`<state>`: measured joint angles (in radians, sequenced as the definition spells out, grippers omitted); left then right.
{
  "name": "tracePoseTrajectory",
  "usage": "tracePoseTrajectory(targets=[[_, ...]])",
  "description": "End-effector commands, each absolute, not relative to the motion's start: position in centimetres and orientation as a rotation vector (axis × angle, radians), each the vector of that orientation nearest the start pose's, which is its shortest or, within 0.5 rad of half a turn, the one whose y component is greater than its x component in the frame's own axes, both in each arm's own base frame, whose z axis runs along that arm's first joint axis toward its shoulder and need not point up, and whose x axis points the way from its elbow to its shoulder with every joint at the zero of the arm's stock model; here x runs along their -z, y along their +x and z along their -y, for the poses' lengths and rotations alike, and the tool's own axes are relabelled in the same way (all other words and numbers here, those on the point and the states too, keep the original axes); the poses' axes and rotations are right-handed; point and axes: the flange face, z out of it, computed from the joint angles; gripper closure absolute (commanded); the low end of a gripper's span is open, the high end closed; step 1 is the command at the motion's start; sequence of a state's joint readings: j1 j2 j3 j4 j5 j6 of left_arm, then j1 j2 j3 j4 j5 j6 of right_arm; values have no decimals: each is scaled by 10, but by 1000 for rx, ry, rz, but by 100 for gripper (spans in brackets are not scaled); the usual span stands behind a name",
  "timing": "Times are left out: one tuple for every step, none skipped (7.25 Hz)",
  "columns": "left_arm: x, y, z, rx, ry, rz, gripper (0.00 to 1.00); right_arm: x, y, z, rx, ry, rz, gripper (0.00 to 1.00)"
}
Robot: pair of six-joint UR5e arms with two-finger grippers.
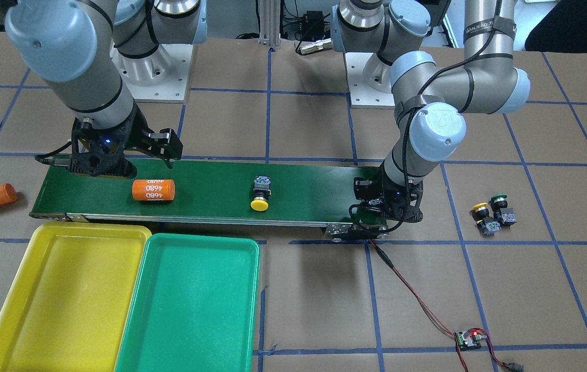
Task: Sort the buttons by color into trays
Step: 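Set the green button on the belt with left gripper while right gripper lowers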
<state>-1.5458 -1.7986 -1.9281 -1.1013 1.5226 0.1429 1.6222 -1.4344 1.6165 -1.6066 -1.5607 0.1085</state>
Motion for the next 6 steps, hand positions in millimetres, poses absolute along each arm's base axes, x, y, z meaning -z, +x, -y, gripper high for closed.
tracePoseTrajectory(targets=[[-248, -132, 514, -180, 178, -3228, 36, -347, 162, 506, -258, 79, -3128, 6], [-249, -132, 512, -182, 185, -3223, 0, -334, 163, 499, -220, 57, -3127, 5], [-249, -132, 512, -185, 187, -3220, 0, -324, 162, 493, -195, -46, -3129, 6], [-267, -130, 513, -134, 185, -3216, 0, -318, 161, 484, -169, -50, -3136, 6], [-289, -125, 512, -82, 174, -3210, 0, -320, 160, 469, -157, -47, -3134, 6], [-309, -110, 511, -42, 150, -3152, 0, -315, 159, 465, -128, -40, -3131, 7]])
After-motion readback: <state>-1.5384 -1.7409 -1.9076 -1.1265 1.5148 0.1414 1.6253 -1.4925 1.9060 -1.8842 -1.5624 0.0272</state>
